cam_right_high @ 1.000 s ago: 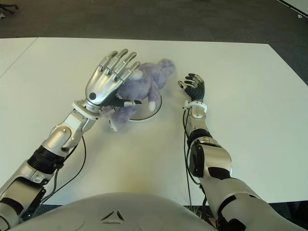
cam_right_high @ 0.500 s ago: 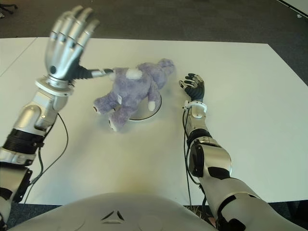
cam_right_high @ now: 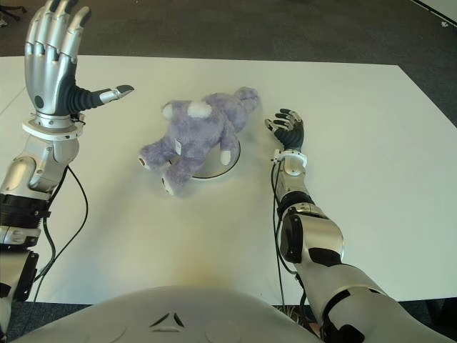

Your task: Put the doll into the plate.

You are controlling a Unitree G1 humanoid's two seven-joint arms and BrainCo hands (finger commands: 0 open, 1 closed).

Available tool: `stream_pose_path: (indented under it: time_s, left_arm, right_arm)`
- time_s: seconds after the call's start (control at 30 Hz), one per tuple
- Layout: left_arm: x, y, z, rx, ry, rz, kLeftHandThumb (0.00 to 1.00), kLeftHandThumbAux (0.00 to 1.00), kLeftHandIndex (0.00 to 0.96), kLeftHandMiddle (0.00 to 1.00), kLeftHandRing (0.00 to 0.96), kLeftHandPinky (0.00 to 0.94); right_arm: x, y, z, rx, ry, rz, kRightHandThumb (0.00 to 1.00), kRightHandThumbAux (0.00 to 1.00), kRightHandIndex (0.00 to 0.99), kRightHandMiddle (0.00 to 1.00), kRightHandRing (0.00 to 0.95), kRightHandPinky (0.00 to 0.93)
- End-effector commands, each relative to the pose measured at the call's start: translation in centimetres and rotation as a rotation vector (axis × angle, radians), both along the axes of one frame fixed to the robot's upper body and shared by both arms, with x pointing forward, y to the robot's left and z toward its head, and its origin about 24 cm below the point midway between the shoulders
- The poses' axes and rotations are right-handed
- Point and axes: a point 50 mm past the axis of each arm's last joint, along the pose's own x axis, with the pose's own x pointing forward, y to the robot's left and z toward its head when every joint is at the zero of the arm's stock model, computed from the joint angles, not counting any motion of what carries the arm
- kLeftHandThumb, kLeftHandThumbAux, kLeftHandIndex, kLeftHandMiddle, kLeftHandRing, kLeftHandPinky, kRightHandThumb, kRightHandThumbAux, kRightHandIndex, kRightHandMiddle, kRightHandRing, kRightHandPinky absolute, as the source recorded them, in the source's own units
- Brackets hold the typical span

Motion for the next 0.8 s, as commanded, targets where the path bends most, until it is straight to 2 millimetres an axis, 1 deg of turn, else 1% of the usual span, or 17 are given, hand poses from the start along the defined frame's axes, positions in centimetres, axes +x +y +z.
stream_pose_path:
  time_s: [0.03, 0.13, 0.17, 0.23, 0.3, 0.37, 0.5, 0.6, 0.67, 0.77, 0.8]
  left_arm:
    - [0.6, 2.8, 0.0, -0.103, 0.017, 0.022, 0.0, 0.326, 0.0, 0.017, 0.0, 0.0]
    - [0.9, 4.6, -0.2, -0.189, 0.025, 0.06, 0.0, 0.338, 0.0, 0.02, 0.005, 0.004]
    - [1.1, 4.8, -0.2, -0.218, 0.02, 0.067, 0.0, 0.352, 0.0, 0.032, 0.02, 0.024]
    - [1.5, 4.8, 0.1, -0.259, 0.006, 0.074, 0.0, 0.367, 0.0, 0.039, 0.027, 0.032]
    - [2.6, 5.8, -0.1, -0.319, 0.018, 0.106, 0.0, 0.382, 0.0, 0.047, 0.033, 0.039]
    - [3.0, 6.1, -0.4, -0.357, 0.024, 0.12, 0.0, 0.385, 0.0, 0.049, 0.034, 0.041]
    - [3.7, 6.4, -4.0, -0.46, 0.124, 0.195, 0.0, 0.401, 0.016, 0.064, 0.041, 0.045]
    - [4.5, 5.3, -6.4, -0.518, 0.25, 0.2, 0.0, 0.408, 0.024, 0.067, 0.045, 0.049]
    - [4.8, 4.8, -7.2, -0.538, 0.295, 0.195, 0.0, 0.404, 0.026, 0.075, 0.056, 0.066]
    - [4.9, 4.7, -7.4, -0.545, 0.308, 0.193, 0.0, 0.404, 0.026, 0.077, 0.058, 0.07]
    - [5.1, 4.0, -8.3, -0.557, 0.366, 0.172, 0.0, 0.403, 0.026, 0.077, 0.058, 0.07]
  right_arm:
    - [-7.0, 1.6, -8.9, 0.095, 0.399, -0.017, 0.226, 0.888, 0.276, 0.336, 0.351, 0.34]
    - [-6.9, 1.6, -8.9, 0.094, 0.401, -0.017, 0.222, 0.888, 0.278, 0.337, 0.349, 0.334]
    - [-6.9, 1.6, -8.9, 0.094, 0.401, -0.017, 0.221, 0.893, 0.28, 0.338, 0.347, 0.333]
    - [-6.9, 1.6, -8.8, 0.094, 0.401, -0.017, 0.219, 0.897, 0.281, 0.338, 0.346, 0.333]
    - [-6.9, 1.6, -8.8, 0.094, 0.399, -0.017, 0.218, 0.9, 0.28, 0.335, 0.341, 0.324]
    - [-6.9, 1.6, -8.8, 0.094, 0.399, -0.017, 0.218, 0.9, 0.28, 0.334, 0.34, 0.322]
    - [-6.9, 1.6, -8.8, 0.093, 0.399, -0.017, 0.216, 0.897, 0.28, 0.335, 0.342, 0.333]
    - [-6.8, 1.6, -8.8, 0.092, 0.399, -0.016, 0.215, 0.894, 0.286, 0.337, 0.344, 0.335]
    - [-6.8, 1.6, -8.8, 0.092, 0.399, -0.015, 0.218, 0.89, 0.288, 0.338, 0.344, 0.334]
    - [-6.8, 1.5, -8.8, 0.095, 0.398, -0.014, 0.224, 0.884, 0.287, 0.337, 0.343, 0.33]
    - [-6.8, 1.5, -8.8, 0.095, 0.398, -0.014, 0.226, 0.883, 0.286, 0.337, 0.343, 0.329]
